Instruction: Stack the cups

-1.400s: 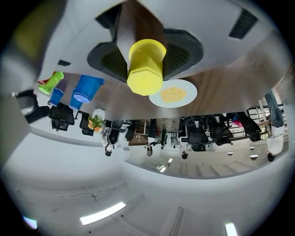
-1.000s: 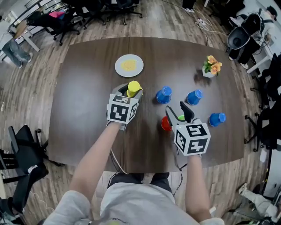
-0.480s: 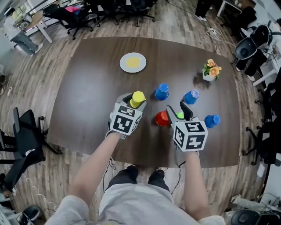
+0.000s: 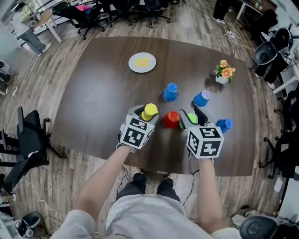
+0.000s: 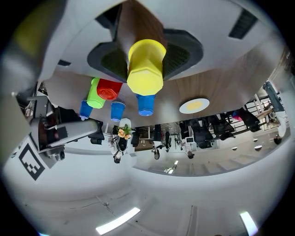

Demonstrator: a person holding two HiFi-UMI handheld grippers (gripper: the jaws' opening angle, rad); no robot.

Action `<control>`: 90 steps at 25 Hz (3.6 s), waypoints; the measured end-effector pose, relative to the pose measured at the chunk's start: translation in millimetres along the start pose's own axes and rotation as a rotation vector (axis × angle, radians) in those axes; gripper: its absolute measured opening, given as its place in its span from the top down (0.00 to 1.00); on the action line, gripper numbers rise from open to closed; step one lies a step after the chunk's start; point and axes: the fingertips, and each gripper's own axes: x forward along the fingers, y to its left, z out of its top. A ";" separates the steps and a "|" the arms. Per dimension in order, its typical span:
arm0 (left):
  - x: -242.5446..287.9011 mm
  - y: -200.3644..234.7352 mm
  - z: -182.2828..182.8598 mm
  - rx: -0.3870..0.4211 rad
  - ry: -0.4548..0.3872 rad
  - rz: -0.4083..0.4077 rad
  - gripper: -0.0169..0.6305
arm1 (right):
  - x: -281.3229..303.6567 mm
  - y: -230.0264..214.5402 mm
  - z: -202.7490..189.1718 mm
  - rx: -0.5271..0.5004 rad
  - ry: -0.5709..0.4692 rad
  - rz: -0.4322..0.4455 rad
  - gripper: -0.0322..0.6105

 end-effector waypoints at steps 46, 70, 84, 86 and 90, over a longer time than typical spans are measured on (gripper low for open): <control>11.2 -112.9 108.0 0.028 -0.181 -0.084 0.51 | -79.6 -121.7 -41.7 -0.001 0.014 -0.207 0.61; 29.1 -140.4 99.9 -0.025 -0.121 0.039 0.54 | -68.6 -202.9 -87.0 -0.097 0.147 -0.161 0.60; -17.8 -58.9 68.9 -0.078 -0.121 0.103 0.55 | -43.2 -102.0 -3.6 -0.219 0.066 -0.028 0.60; -21.5 -50.0 63.8 -0.086 -0.123 0.100 0.55 | -37.9 -85.7 1.9 -0.229 0.062 -0.015 0.60; -28.1 -34.0 55.3 -0.099 -0.127 0.090 0.55 | -26.0 -49.6 10.4 -0.246 0.056 0.022 0.60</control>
